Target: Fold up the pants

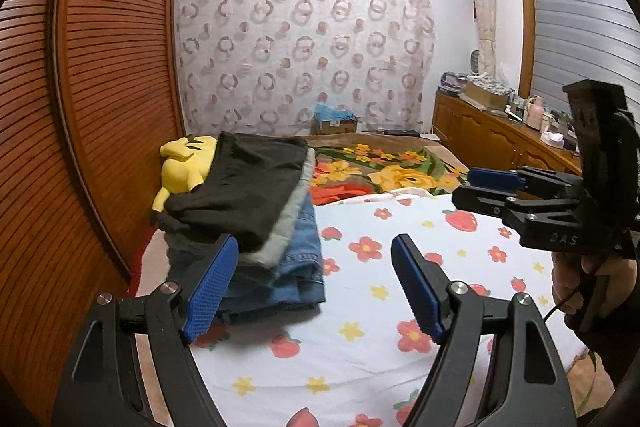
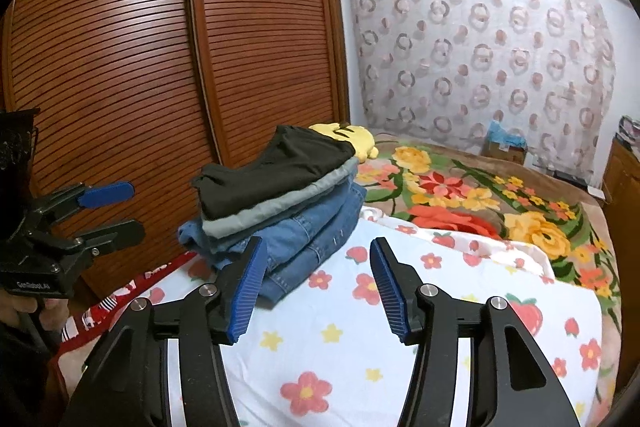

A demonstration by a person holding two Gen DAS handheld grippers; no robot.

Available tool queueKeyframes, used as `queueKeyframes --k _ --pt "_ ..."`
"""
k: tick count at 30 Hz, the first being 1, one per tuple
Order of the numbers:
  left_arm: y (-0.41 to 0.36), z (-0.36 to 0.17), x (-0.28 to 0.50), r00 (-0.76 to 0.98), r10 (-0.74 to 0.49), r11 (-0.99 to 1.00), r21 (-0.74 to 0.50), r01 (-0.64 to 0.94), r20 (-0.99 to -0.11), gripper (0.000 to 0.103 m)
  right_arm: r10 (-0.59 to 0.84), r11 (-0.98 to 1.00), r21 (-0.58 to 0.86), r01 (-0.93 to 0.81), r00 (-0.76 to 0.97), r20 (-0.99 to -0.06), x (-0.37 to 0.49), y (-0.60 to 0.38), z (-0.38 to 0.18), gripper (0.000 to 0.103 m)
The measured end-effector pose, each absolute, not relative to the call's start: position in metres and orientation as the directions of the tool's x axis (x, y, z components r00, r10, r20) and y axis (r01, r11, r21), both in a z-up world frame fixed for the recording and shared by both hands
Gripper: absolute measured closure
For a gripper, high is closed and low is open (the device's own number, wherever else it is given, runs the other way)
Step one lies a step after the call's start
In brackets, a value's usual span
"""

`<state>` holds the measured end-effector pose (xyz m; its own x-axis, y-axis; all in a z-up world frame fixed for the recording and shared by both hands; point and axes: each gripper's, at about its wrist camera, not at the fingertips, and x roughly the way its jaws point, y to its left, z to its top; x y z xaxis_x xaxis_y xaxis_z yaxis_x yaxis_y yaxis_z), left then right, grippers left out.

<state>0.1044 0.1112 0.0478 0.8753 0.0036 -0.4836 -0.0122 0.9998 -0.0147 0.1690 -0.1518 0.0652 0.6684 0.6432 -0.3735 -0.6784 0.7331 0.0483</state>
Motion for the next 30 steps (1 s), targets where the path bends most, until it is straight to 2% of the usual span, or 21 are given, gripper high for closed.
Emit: queueKeyframes --k 13,20,30 --pt "0.065 0.043 0.091 0.875 -0.060 0.998 -0.027 0.054 -0.481 0.023 0.516 0.843 0.038 -0.537 0.787 -0.338 0.079 -0.190 0.053 0.043" --pt "0.042 0.044 0.081 0.874 -0.085 0.996 -0.023 0.085 -0.479 0.023 0.447 0.888 0.043 -0.457 0.841 -0.305 0.034 -0.193 0.051 0.036" --pt "0.021 0.042 0.058 0.880 -0.089 0.996 -0.023 0.089 -0.467 0.023 0.378 0.924 0.063 -0.377 0.879 -0.289 -0.012 -0.190 0.051 0.035"
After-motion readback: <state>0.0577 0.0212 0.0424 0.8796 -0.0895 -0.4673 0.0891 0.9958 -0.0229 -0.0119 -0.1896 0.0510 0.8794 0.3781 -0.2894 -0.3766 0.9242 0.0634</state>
